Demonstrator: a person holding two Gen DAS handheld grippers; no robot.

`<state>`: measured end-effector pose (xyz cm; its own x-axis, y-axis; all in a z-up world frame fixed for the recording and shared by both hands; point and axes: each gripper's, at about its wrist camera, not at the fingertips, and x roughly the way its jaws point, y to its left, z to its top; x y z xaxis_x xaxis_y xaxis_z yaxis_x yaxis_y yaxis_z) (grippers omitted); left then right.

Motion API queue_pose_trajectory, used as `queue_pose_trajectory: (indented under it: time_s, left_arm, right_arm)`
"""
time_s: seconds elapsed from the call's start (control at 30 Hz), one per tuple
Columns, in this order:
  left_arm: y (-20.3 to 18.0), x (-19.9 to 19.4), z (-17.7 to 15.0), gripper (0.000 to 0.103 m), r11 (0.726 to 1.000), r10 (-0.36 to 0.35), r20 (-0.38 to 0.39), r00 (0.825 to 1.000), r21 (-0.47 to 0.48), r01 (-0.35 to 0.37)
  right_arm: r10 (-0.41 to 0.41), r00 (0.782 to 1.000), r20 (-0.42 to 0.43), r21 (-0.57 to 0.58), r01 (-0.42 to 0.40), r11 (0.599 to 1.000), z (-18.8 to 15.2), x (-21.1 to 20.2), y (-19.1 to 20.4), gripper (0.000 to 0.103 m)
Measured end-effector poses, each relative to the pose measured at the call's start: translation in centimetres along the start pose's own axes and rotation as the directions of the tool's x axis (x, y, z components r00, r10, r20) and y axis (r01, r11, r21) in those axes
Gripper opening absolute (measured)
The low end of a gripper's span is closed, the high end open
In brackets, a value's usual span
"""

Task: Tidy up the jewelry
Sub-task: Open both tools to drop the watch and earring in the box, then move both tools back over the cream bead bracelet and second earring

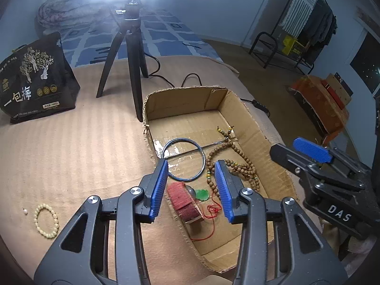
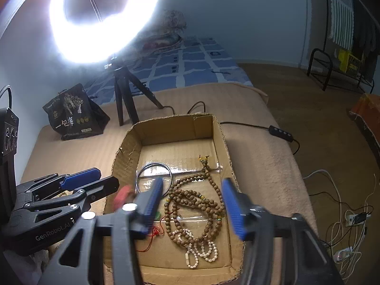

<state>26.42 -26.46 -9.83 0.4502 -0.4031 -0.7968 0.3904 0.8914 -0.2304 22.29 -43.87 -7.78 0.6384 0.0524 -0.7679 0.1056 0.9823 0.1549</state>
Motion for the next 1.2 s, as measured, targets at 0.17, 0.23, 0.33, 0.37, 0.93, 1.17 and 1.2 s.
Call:
queue_pose_trajectory:
  time_s: [0.17, 0.23, 0.33, 0.37, 0.93, 1.17, 1.2]
  left_arm:
    - [0.2, -0.3, 0.0, 0.047, 1.0, 0.01, 0.003, 1.0, 0.001, -0.01]
    - [0.2, -0.7, 0.0, 0.052, 1.0, 0.015, 0.013, 1.0, 0.006, -0.015]
    - [0.2, -1.2, 0.0, 0.053, 1.0, 0.019, 0.02, 1.0, 0.013, -0.02]
    - [0.2, -1.3, 0.0, 0.053, 1.0, 0.02, 0.021, 1.0, 0.013, -0.021]
    - [1.6, -4.0, -0.7, 0.056, 0.998, 0.056, 0.04, 0.998, 0.027, -0.057]
    - [3.0, -5.4, -1.0, 0.056, 0.996, 0.081, 0.05, 0.995, 0.024, -0.083]
    - [3.2, -5.6, -1.0, 0.056, 0.996, 0.084, 0.052, 0.995, 0.022, -0.085]
  right_arm:
    - [-0.017, 1.0, 0.017, 0.005, 0.017, 1.0, 0.3, -0.6, 0.0, 0.074]
    - [-0.021, 1.0, 0.019, 0.007, 0.021, 1.0, 0.3, -0.8, 0.0, 0.076]
    - [-0.027, 0.999, 0.026, 0.007, 0.027, 1.0, 0.4, -1.2, 0.1, 0.08]
    - [-0.03, 0.999, 0.03, 0.007, 0.03, 1.0, 0.4, -1.4, 0.1, 0.082]
    - [-0.057, 0.997, 0.054, 0.01, 0.057, 0.998, 0.3, -3.3, 1.0, 0.096]
    - [-0.058, 0.996, 0.068, -0.01, 0.059, 0.998, 0.1, -4.3, 2.2, 0.097]
    - [-0.058, 0.996, 0.071, -0.013, 0.059, 0.998, 0.1, -4.4, 2.5, 0.097]
